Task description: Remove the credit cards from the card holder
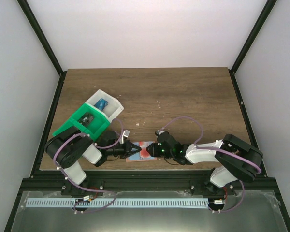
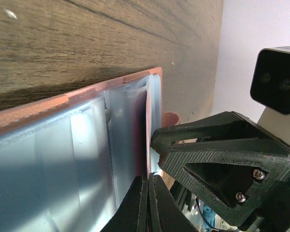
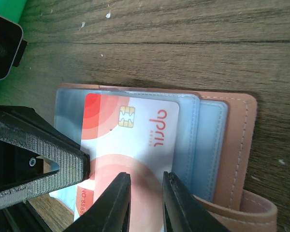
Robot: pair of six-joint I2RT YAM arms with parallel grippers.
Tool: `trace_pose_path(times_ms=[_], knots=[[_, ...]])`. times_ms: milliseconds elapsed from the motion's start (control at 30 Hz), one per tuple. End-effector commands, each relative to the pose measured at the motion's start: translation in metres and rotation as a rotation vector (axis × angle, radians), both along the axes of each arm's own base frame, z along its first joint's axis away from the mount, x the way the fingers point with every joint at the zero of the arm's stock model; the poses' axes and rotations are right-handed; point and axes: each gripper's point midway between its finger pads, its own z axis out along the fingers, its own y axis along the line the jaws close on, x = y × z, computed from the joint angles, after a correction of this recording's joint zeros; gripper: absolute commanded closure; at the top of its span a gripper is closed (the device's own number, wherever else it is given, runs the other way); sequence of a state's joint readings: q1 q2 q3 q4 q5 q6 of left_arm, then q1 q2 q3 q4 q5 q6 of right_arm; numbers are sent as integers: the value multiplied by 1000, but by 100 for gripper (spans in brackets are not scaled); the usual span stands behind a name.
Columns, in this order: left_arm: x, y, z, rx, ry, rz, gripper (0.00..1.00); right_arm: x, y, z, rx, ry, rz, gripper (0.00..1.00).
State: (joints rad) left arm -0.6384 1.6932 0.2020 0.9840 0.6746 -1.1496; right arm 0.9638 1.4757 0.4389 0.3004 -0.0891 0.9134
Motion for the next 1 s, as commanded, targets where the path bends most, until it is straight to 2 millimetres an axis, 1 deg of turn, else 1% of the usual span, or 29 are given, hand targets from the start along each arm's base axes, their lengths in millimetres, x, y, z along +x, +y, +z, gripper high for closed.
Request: trace_pose_path(times_ms=[0,200,400,533,700,833,867,933,967], knots=[[1,-2,6,-13,-36,-7,100,-2,-2,-6,-23,19,-2,79],[-1,2,4,-4,-26,-3,100,-2,-5,-7,-27,24,-14,79],[5,19,5,13,-28,39,100,-1,-10,-8,-21,32,-36,79],[6,25,4,44,-41,50,100,-1,-13,-8,-20,35,-45,80],[6,32,7,71,-59,70,100,0,-12,-7,-15,32,-41,79],[14,42,9,142,-98,109,100,1,-11,-5,-7,27,-43,79],[16,45,6,177,-98,117,100,1,-10,-5,-5,28,-42,79],[22,49,12,213,-130,138,100,1,-10,-5,-3,28,-43,79],[25,51,19,218,-154,152,100,1,-10,-5,-3,29,-41,80]])
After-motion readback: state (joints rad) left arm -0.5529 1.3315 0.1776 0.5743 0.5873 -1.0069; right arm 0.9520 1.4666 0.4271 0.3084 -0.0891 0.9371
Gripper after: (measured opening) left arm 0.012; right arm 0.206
